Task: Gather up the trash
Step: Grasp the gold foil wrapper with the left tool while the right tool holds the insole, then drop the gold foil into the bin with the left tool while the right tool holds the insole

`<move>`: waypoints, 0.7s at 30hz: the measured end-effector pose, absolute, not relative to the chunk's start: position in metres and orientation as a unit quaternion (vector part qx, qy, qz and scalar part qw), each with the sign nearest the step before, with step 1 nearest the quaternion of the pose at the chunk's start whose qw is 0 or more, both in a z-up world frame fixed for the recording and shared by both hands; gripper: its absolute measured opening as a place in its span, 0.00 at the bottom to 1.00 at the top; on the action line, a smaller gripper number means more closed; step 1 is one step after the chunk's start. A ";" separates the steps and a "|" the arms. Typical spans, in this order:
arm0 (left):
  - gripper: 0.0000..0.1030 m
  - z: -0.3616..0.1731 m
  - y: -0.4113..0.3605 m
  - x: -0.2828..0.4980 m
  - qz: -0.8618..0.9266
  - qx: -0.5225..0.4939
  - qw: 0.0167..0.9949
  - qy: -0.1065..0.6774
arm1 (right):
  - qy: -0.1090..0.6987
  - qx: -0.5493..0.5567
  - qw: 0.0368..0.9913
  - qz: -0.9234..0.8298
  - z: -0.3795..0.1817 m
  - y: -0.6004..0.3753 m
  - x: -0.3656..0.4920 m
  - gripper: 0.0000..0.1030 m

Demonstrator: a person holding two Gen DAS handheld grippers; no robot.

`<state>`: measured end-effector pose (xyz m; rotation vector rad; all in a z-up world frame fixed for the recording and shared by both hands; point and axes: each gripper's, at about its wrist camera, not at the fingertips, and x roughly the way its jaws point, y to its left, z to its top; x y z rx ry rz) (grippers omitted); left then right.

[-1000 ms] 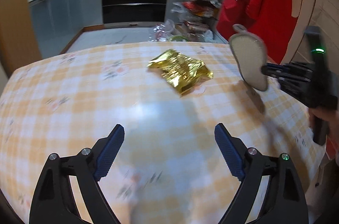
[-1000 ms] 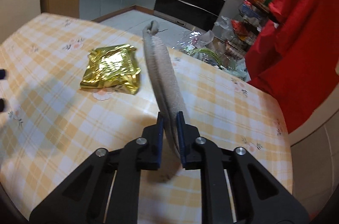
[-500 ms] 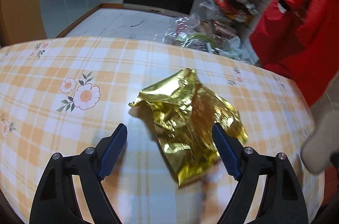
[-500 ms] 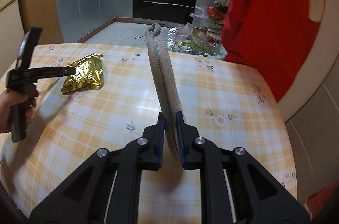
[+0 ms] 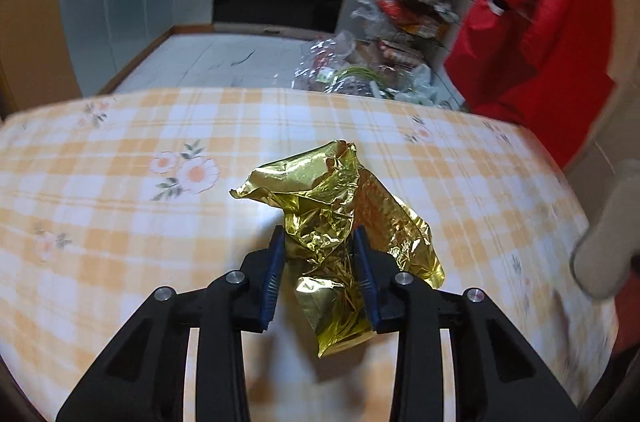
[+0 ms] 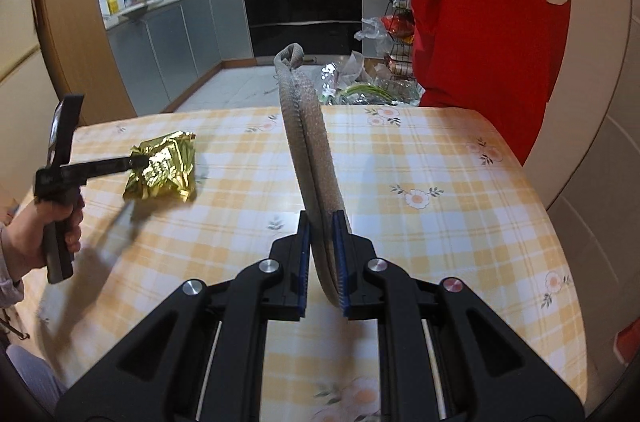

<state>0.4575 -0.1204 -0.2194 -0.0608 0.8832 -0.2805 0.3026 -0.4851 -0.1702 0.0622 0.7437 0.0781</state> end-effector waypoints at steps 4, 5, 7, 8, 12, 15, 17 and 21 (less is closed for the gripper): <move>0.32 -0.192 -0.104 0.407 -0.148 0.005 0.900 0.409 | 0.358 0.047 0.931 0.055 -0.164 -0.468 0.279 0.14; 0.32 -0.188 -0.101 0.397 -0.149 0.014 0.902 0.405 | 0.356 0.050 0.931 0.059 -0.163 -0.462 0.271 0.14; 0.32 -0.174 -0.092 0.367 -0.148 0.038 0.907 0.394 | 0.354 0.056 0.931 0.068 -0.159 -0.452 0.259 0.14; 0.32 -0.168 -0.088 0.356 -0.144 0.049 0.907 0.393 | 0.353 0.063 0.931 0.074 -0.157 -0.446 0.252 0.14; 0.32 -0.144 -0.065 0.298 -0.130 0.073 0.909 0.390 | 0.350 0.074 0.929 0.094 -0.149 -0.424 0.227 0.14; 0.32 -0.128 -0.047 0.260 -0.125 0.072 0.911 0.386 | 0.346 0.080 0.929 0.101 -0.143 -0.409 0.206 0.14; 0.32 -0.117 -0.038 0.240 -0.124 0.070 0.913 0.382 | 0.347 0.092 0.928 0.104 -0.140 -0.401 0.191 0.14; 0.32 -0.096 -0.027 0.195 -0.130 0.067 0.918 0.369 | 0.344 0.103 0.927 0.106 -0.134 -0.390 0.167 0.14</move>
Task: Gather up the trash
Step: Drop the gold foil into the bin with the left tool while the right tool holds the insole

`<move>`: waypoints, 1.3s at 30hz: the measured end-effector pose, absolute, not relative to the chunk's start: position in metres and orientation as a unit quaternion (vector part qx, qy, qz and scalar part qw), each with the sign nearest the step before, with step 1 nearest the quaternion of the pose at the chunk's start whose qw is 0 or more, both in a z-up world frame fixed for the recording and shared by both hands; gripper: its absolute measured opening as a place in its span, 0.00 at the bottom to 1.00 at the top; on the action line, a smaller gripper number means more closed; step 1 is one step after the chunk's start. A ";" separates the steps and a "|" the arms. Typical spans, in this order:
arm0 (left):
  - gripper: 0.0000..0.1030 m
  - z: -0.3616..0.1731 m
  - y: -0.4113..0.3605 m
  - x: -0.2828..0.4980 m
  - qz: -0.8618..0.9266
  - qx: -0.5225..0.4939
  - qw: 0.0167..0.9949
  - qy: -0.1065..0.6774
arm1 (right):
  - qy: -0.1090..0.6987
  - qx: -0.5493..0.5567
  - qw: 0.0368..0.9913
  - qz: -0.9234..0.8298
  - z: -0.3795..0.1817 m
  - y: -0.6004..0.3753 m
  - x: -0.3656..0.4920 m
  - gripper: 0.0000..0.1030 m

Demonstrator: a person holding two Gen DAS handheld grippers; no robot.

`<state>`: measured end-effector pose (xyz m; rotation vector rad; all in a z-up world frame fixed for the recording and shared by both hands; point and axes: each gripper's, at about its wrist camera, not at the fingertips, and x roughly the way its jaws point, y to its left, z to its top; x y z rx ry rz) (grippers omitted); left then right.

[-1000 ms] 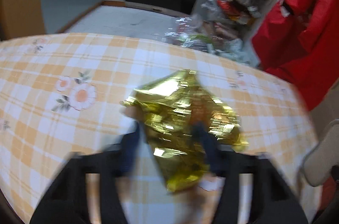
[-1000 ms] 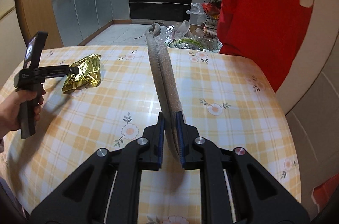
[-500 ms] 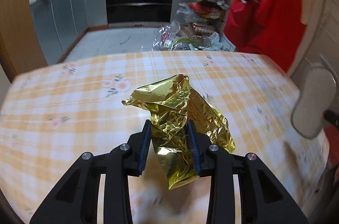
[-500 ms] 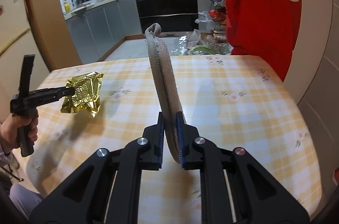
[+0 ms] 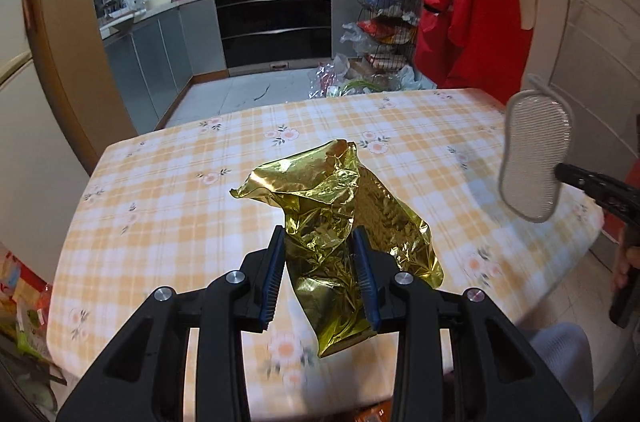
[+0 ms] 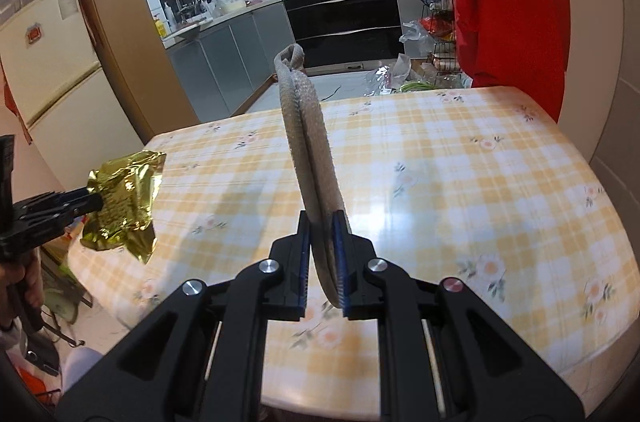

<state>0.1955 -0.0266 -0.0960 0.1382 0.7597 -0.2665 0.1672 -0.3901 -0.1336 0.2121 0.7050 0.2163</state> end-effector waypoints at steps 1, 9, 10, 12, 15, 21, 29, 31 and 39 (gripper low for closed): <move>0.32 -0.092 -0.025 0.186 -0.133 0.065 0.918 0.369 | 0.342 0.105 0.928 0.105 -0.131 -0.387 0.160 0.14; 0.32 -0.078 -0.011 0.121 -0.147 0.047 0.923 0.353 | 0.327 0.138 0.931 0.092 -0.119 -0.384 0.114 0.14; 0.32 -0.078 -0.010 0.114 -0.149 0.044 0.923 0.352 | 0.325 0.142 0.931 0.091 -0.118 -0.384 0.109 0.14; 0.32 -0.079 -0.010 0.103 -0.154 0.034 0.922 0.353 | 0.322 0.147 0.931 0.089 -0.115 -0.381 0.097 0.14; 0.32 -0.080 -0.006 0.087 -0.160 0.022 0.921 0.353 | 0.318 0.150 0.932 0.089 -0.110 -0.377 0.084 0.14; 0.33 -0.081 0.000 0.061 -0.162 0.005 0.922 0.353 | 0.310 0.154 0.934 0.090 -0.102 -0.372 0.064 0.14; 0.33 -0.085 0.002 0.034 -0.168 0.015 0.920 0.354 | 0.305 0.150 0.936 0.094 -0.096 -0.363 0.042 0.14; 0.33 -0.087 0.003 0.026 -0.168 0.018 0.919 0.356 | 0.304 0.149 0.936 0.095 -0.094 -0.361 0.038 0.14; 0.33 -0.101 0.011 0.007 -0.169 0.015 0.912 0.373 | 0.293 0.140 0.940 0.107 -0.085 -0.353 0.022 0.14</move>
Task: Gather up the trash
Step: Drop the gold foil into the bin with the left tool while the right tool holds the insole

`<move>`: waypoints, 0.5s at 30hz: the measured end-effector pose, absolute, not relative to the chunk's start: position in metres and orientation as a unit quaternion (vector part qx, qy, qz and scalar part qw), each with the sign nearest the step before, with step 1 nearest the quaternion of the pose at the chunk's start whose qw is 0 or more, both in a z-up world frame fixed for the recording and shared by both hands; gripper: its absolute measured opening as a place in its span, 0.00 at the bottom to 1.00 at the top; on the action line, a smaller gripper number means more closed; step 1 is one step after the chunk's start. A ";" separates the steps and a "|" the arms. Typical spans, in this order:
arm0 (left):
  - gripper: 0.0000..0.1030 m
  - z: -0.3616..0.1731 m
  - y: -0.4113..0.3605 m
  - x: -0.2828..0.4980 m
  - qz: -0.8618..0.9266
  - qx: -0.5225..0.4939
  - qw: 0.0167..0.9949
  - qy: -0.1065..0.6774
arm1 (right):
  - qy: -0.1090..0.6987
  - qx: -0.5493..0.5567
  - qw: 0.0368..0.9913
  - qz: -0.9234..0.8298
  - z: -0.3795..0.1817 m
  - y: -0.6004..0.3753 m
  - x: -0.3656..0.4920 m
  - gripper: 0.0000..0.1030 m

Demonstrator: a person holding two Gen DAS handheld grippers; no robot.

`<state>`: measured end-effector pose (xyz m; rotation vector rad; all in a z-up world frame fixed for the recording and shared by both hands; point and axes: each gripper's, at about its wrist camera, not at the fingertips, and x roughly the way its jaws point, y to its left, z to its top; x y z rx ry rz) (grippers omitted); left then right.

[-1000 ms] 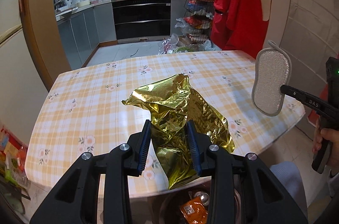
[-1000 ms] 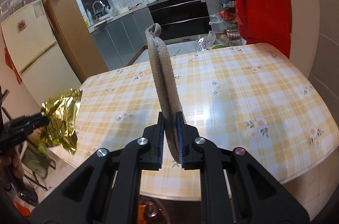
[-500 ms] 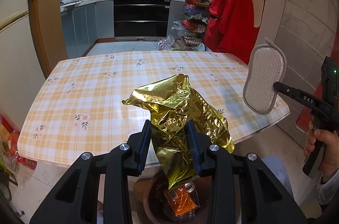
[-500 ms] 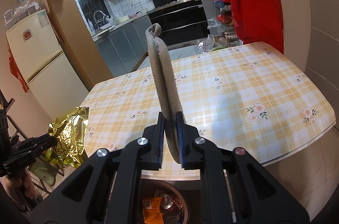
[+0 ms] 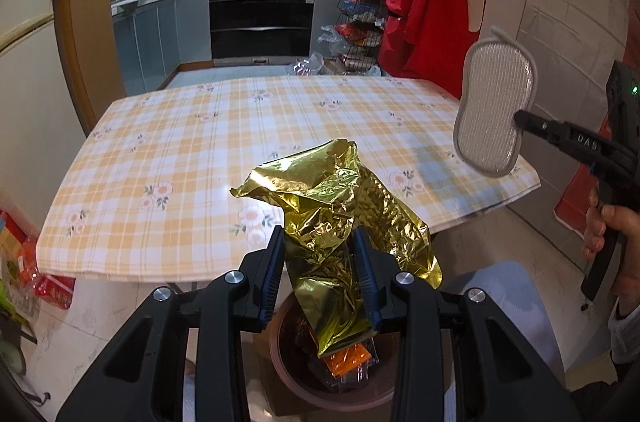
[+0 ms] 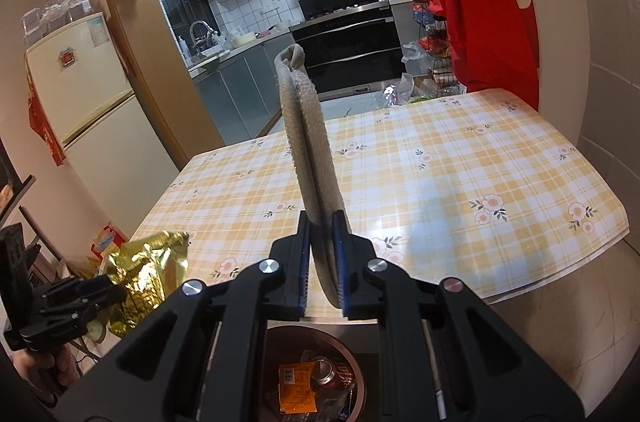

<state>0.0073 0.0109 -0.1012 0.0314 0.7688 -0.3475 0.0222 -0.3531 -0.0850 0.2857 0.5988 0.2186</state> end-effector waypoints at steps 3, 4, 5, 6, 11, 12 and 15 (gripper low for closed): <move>0.33 -0.112 0.011 0.006 -0.168 0.011 0.906 0.389 | 0.295 0.143 0.938 0.112 -0.086 -0.354 0.022 0.14; 0.33 -0.116 0.011 0.007 -0.167 0.009 0.904 0.393 | 0.296 0.143 0.938 0.113 -0.086 -0.354 0.022 0.14; 0.33 -0.118 0.011 0.007 -0.167 0.008 0.903 0.396 | 0.297 0.143 0.937 0.114 -0.086 -0.353 0.023 0.14; 0.33 -0.121 0.010 0.007 -0.166 0.007 0.901 0.401 | 0.298 0.144 0.937 0.115 -0.087 -0.354 0.024 0.14; 0.33 -0.131 -0.001 0.007 -0.171 0.015 0.894 0.414 | 0.302 0.148 0.935 0.118 -0.091 -0.355 0.026 0.14; 0.33 -0.134 -0.002 0.007 -0.172 0.016 0.892 0.417 | 0.302 0.148 0.934 0.118 -0.092 -0.355 0.026 0.14; 0.34 -0.142 -0.005 0.008 -0.172 0.016 0.887 0.427 | 0.306 0.149 0.933 0.120 -0.097 -0.353 0.026 0.14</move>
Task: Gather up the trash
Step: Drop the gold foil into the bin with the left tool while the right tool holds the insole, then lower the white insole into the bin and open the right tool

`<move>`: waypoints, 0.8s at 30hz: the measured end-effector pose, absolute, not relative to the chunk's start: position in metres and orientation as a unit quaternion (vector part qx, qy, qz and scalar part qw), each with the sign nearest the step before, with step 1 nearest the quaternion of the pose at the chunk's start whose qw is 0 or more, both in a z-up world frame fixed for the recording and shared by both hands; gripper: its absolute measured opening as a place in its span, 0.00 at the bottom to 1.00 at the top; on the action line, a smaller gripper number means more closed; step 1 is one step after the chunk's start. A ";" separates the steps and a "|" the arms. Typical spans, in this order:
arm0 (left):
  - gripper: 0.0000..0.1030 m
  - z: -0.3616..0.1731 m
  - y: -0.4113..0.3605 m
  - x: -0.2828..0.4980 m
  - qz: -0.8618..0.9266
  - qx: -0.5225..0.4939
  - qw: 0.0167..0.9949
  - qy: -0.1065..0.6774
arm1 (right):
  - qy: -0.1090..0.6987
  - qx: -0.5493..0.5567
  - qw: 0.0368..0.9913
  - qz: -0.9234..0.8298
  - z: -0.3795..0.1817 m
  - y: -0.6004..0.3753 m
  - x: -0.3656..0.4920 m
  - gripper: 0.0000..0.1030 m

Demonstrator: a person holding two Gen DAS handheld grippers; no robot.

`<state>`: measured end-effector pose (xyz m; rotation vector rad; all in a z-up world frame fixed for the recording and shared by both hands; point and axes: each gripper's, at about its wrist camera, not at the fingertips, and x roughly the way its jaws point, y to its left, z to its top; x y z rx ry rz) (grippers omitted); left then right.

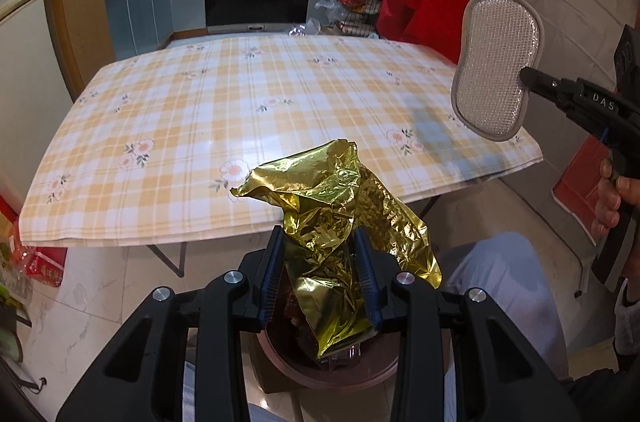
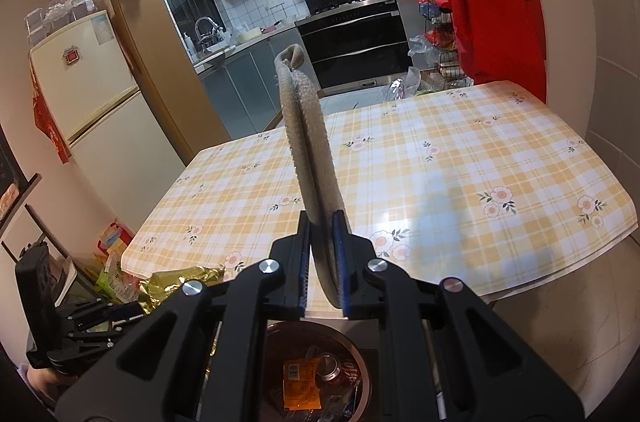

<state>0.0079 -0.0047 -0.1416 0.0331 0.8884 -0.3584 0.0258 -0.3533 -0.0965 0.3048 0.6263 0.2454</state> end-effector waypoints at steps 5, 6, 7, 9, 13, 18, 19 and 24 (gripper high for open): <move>0.34 -0.148 -0.008 0.008 -0.175 0.017 0.882 0.437 | 0.316 0.152 0.928 0.124 -0.105 -0.352 0.028 0.14; 0.34 -0.150 -0.010 0.008 -0.177 0.022 0.881 0.438 | 0.317 0.152 0.928 0.124 -0.106 -0.351 0.028 0.14; 0.34 -0.152 -0.011 0.008 -0.178 0.024 0.879 0.441 | 0.317 0.153 0.928 0.125 -0.108 -0.351 0.028 0.14; 0.34 -0.157 -0.014 0.008 -0.181 0.024 0.875 0.449 | 0.318 0.154 0.927 0.125 -0.109 -0.350 0.028 0.14; 0.38 -0.167 -0.021 0.006 -0.190 0.035 0.867 0.459 | 0.320 0.154 0.927 0.125 -0.112 -0.349 0.025 0.14; 0.52 -0.166 -0.022 0.006 -0.190 0.030 0.870 0.455 | 0.328 0.157 0.923 0.124 -0.120 -0.350 0.025 0.14; 0.55 -0.164 -0.022 0.006 -0.188 0.028 0.871 0.453 | 0.329 0.157 0.923 0.125 -0.120 -0.349 0.024 0.14; 0.80 -0.156 -0.010 0.008 -0.162 0.008 0.885 0.436 | 0.332 0.155 0.921 0.130 -0.122 -0.346 0.023 0.14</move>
